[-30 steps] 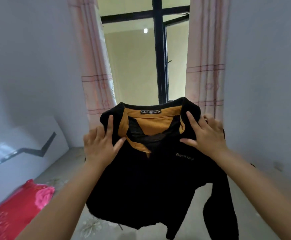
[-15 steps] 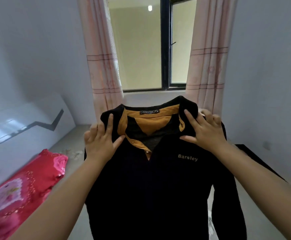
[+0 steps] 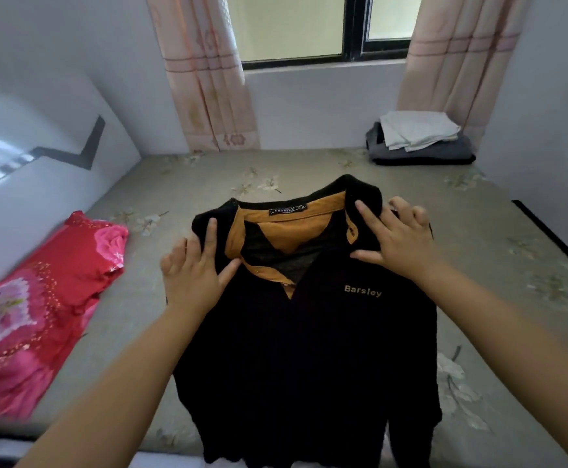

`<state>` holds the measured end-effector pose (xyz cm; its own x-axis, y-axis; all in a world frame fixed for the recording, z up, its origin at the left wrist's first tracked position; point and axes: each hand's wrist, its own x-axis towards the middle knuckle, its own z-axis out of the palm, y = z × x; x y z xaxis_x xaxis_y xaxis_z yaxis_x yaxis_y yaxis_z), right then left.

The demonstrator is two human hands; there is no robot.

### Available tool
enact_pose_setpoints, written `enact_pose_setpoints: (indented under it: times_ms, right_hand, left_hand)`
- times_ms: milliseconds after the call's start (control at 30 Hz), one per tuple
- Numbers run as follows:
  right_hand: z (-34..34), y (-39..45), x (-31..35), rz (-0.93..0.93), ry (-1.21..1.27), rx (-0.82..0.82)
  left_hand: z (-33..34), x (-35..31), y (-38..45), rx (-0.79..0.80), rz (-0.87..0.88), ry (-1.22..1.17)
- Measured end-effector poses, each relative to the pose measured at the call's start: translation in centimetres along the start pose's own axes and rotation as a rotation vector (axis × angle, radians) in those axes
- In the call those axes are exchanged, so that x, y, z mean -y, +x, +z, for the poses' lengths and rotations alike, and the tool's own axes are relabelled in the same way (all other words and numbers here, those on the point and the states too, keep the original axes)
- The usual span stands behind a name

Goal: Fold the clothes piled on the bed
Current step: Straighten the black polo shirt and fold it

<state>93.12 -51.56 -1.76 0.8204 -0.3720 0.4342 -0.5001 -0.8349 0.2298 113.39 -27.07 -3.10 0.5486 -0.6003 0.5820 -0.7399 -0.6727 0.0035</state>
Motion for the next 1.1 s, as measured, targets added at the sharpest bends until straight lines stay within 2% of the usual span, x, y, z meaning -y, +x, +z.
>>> enact_pose_setpoints:
  times_ms: [167, 400, 533, 700, 800, 867, 900, 1000, 1067, 1100]
  right_hand:
    - [11.9, 6.7, -0.8, 0.019, 0.085, 0.161]
    - [27.0, 10.3, -1.0, -0.003, 0.075, 0.339]
    - [34.6, 11.2, -1.1, -0.023, 0.086, 0.393]
    - [40.3, 12.9, -1.9, -0.018, 0.098, 0.401]
    - [43.2, 14.8, -2.8, 0.046, 0.072, 0.377]
    - [44.7, 16.3, -3.1, 0.053, 0.054, 0.367]
    - [45.5, 16.9, -3.1, 0.064, 0.088, 0.394]
    - [48.2, 16.9, -2.5, 0.180, 0.168, 0.630]
    - [48.8, 15.4, -2.1, 0.265, 0.170, 0.669]
    - [48.9, 14.3, -2.1, 0.305, 0.171, 0.665]
  left_hand:
    - [11.5, -0.5, 5.6, 0.151, -0.020, 0.054]
    - [27.2, -0.2, 7.3, 0.346, -0.040, 0.064]
    - [34.9, 0.1, 7.8, 0.340, 0.015, 0.106]
    - [41.0, 0.3, 9.9, 0.391, 0.024, 0.068]
    - [44.3, 0.0, 12.5, 0.427, 0.041, 0.081]
    - [46.4, -0.7, 14.4, 0.521, 0.028, 0.055]
    - [47.7, -1.0, 15.0, 0.613, -0.007, 0.052]
    - [50.5, -2.1, 14.5, 0.818, -0.115, 0.068]
    - [50.9, -3.1, 12.5, 0.873, -0.155, 0.031]
    - [50.8, -3.7, 11.4, 0.853, -0.119, -0.002]
